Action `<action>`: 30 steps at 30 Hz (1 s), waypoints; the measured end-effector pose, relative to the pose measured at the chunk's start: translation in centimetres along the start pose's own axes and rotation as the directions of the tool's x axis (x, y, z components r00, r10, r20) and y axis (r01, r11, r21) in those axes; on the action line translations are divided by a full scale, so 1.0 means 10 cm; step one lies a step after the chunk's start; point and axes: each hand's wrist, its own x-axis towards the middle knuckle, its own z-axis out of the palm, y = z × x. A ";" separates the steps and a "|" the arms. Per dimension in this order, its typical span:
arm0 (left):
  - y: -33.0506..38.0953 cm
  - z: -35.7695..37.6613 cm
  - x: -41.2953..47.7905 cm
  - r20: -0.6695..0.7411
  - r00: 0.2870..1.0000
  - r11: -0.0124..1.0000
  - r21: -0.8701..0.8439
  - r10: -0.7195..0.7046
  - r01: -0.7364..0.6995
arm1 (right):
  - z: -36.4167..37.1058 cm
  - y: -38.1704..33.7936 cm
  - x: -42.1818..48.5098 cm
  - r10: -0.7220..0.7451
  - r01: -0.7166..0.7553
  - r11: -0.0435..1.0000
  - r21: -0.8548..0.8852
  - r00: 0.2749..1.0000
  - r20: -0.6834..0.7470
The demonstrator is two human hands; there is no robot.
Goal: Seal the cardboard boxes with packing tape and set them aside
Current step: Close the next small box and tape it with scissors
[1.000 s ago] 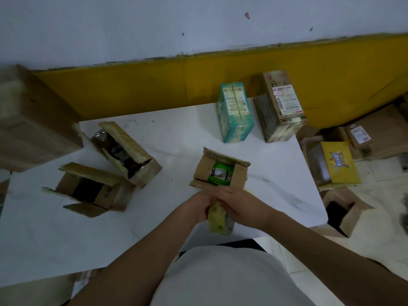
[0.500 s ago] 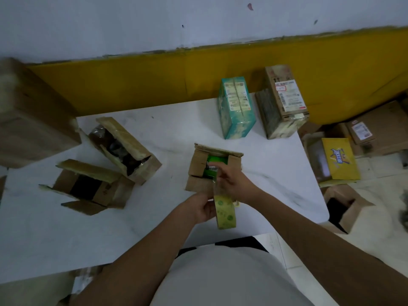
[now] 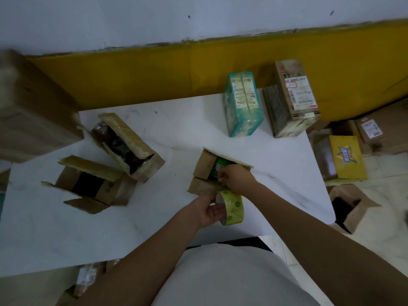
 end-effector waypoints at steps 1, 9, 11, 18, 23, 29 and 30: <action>0.01 0.00 0.01 0.000 1.000 1.000 -0.014 -0.003 0.003 | -0.01 -0.01 0.03 0.004 -0.003 0.998 -0.061 1.000 0.025; 0.04 0.01 0.06 0.017 0.999 0.995 -0.079 -0.052 0.053 | -0.09 -0.14 0.19 0.098 -0.026 0.940 -0.341 0.976 0.196; 0.05 0.03 0.07 0.002 0.999 0.994 -0.095 -0.051 0.051 | -0.10 -0.15 0.20 0.072 0.003 0.930 -0.368 0.979 0.191; 0.06 0.04 0.10 0.028 0.999 0.987 -0.161 -0.023 0.028 | -0.17 -0.18 0.14 0.060 -0.049 0.984 -0.173 0.996 0.059; 0.04 0.13 0.05 0.072 0.997 0.981 -0.195 0.013 0.002 | -0.27 -0.15 -0.18 0.082 -0.059 0.986 0.158 0.986 -0.143; 0.00 0.13 0.05 0.031 0.998 0.988 -0.145 -0.052 0.056 | -0.24 -0.13 -0.79 0.308 -0.280 0.922 0.267 0.949 -0.066; -0.02 0.10 0.08 0.015 0.998 0.996 -0.055 -0.063 0.064 | -0.27 -0.14 -0.84 0.320 -0.289 0.907 0.308 0.946 -0.054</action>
